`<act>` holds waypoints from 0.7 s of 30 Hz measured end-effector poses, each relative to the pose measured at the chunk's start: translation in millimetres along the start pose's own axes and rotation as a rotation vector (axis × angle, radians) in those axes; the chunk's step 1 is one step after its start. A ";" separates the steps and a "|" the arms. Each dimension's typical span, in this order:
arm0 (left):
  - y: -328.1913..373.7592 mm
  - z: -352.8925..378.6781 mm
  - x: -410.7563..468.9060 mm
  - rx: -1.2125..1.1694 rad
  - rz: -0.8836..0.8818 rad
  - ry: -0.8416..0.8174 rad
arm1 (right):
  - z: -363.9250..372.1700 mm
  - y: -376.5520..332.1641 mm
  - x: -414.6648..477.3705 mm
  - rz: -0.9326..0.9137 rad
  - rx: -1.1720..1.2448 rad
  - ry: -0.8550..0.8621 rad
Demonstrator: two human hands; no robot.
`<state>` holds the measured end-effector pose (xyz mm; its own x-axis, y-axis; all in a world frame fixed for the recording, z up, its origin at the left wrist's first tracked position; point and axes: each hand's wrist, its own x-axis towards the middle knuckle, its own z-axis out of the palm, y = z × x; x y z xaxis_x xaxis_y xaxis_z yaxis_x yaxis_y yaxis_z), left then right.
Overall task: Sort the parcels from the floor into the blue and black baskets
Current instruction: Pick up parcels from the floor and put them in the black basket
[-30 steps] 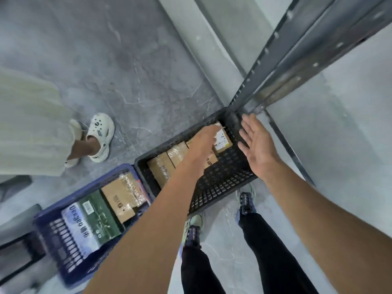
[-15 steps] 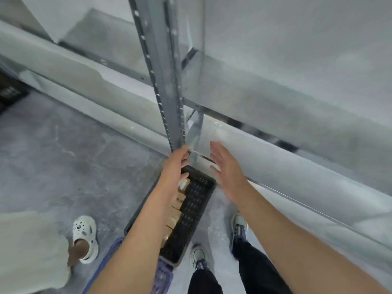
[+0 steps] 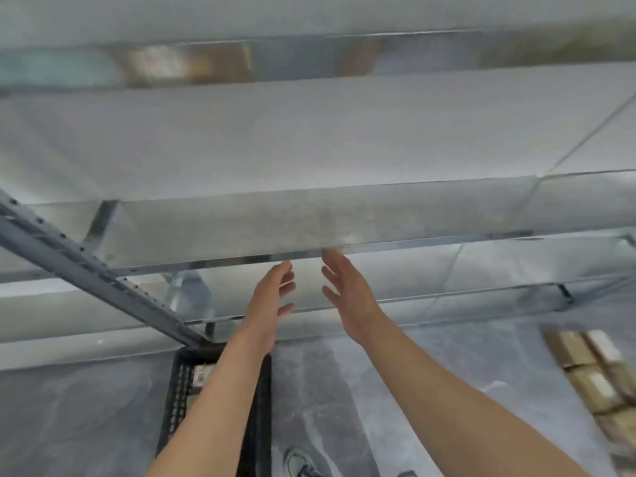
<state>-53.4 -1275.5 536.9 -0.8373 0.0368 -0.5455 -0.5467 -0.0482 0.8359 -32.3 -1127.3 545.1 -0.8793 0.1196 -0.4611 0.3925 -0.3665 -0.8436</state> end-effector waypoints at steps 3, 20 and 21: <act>-2.0 66.1 -15.8 0.033 -0.004 -0.087 | -64.9 -21.3 -21.6 -0.045 0.031 0.056; -72.7 405.4 -148.1 0.392 -0.030 -0.614 | -394.5 -52.8 -180.6 -0.255 0.282 0.544; -76.9 418.7 -154.6 0.415 -0.036 -0.639 | -406.9 -51.3 -188.3 -0.259 0.299 0.566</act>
<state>120.0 -859.6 582.3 -0.5842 0.6081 -0.5375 -0.4219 0.3383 0.8412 222.9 -755.6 563.1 -0.6265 0.6713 -0.3960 0.0261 -0.4897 -0.8715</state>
